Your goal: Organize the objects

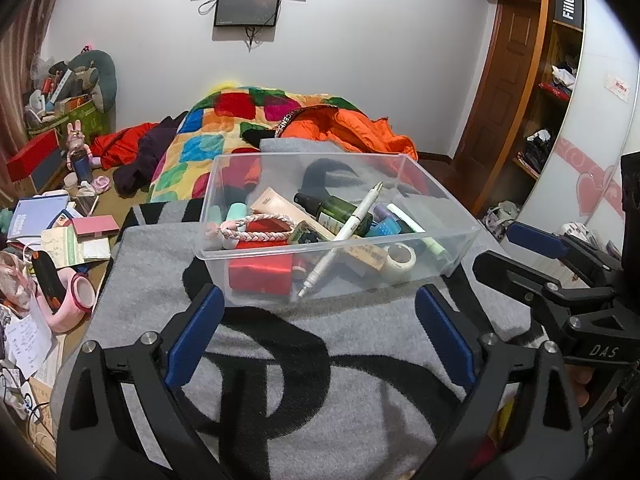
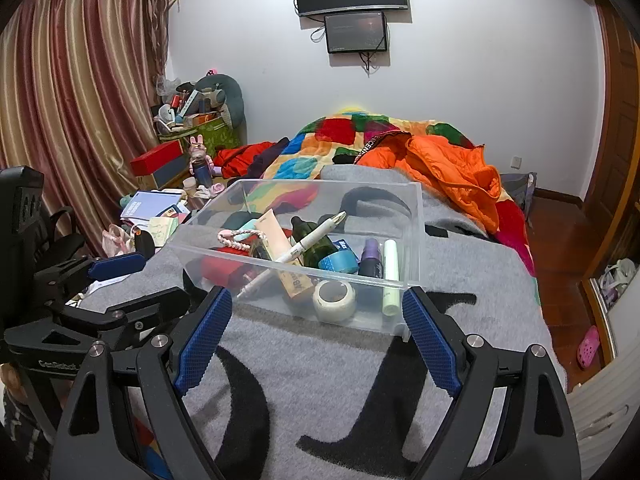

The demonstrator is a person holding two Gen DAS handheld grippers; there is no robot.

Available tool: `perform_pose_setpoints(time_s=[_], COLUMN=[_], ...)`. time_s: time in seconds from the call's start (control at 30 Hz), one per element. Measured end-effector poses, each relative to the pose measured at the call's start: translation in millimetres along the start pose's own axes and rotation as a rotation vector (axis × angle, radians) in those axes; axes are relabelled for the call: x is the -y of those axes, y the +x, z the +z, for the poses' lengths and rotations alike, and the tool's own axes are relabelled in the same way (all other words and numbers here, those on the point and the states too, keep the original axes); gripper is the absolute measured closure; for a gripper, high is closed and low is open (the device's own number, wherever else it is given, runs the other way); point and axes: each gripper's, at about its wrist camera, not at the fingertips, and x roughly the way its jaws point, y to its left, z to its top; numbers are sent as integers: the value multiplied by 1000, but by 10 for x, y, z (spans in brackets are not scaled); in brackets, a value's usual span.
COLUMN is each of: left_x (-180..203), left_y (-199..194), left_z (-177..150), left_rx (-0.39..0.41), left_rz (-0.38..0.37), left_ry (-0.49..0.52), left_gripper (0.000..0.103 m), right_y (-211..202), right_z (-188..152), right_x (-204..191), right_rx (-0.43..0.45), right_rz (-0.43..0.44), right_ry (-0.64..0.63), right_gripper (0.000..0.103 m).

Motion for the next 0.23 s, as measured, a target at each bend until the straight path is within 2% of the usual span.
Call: perform_pose_setpoints(time_s=[0.23], left_x=[59], left_y=[-80], left_z=[-11], left_rx=[20], left_rz=[3], left_ry=[29], left_gripper=[4], right_y=[-10], right_z=[-11], right_x=[-29], right_rx=[-1], right_rz=[3], right_ry=[3], right_gripper=[18])
